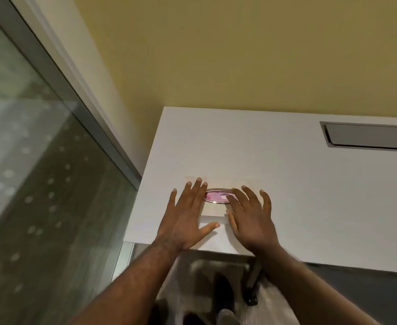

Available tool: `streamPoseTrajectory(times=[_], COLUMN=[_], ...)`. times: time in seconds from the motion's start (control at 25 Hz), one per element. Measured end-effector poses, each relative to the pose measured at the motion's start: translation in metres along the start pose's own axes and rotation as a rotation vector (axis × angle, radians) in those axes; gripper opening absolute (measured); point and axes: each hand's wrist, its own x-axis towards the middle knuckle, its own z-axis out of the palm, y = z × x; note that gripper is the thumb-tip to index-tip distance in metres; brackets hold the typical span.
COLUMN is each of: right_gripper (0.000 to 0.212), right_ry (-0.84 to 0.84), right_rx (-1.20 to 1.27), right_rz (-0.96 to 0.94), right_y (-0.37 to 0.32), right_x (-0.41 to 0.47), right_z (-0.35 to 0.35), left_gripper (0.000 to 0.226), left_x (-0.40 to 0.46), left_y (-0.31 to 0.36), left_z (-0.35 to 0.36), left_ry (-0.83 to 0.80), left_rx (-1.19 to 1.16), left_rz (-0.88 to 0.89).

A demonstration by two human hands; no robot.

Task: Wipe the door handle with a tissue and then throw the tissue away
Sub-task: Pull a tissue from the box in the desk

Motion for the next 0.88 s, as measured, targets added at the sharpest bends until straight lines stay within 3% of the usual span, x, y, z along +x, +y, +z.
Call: streamPoseTrajectory(times=[0.36, 0.48, 0.56, 0.6, 0.72, 0.88], right_gripper=[0.016, 0.036, 0.029, 0.027, 0.065, 0.078], right_ry=[0.108, 0.092, 0.009, -0.099, -0.485, -0.21], right_rx=[0.091, 0.103, 0.077, 0.057, 0.026, -0.068], right_rz=[-0.529, -0.622, -0.663, -0.681, -0.704, -0.937], right_y=[0.049, 0.05, 0.048, 0.048, 0.047, 0.045], right_x=[0.073, 0.093, 0.102, 0.105, 0.112, 0.121], right_z=[0.031, 0.031, 0.031, 0.034, 0.038, 0.045], left_gripper=[0.118, 0.125, 0.128, 0.129, 0.132, 0.135], left_x=[0.06, 0.067, 0.07, 0.07, 0.071, 0.07], left_y=[-0.004, -0.007, -0.011, -0.012, -0.014, -0.015], left_z=[0.03, 0.03, 0.029, 0.028, 0.025, 0.021], left_ry=[-0.092, -0.115, -0.135, -0.145, -0.181, -0.179], left_rx=[-0.053, -0.086, -0.09, -0.093, -0.143, -0.191], left_rz=[-0.013, -0.017, -0.029, -0.034, -0.052, -0.055])
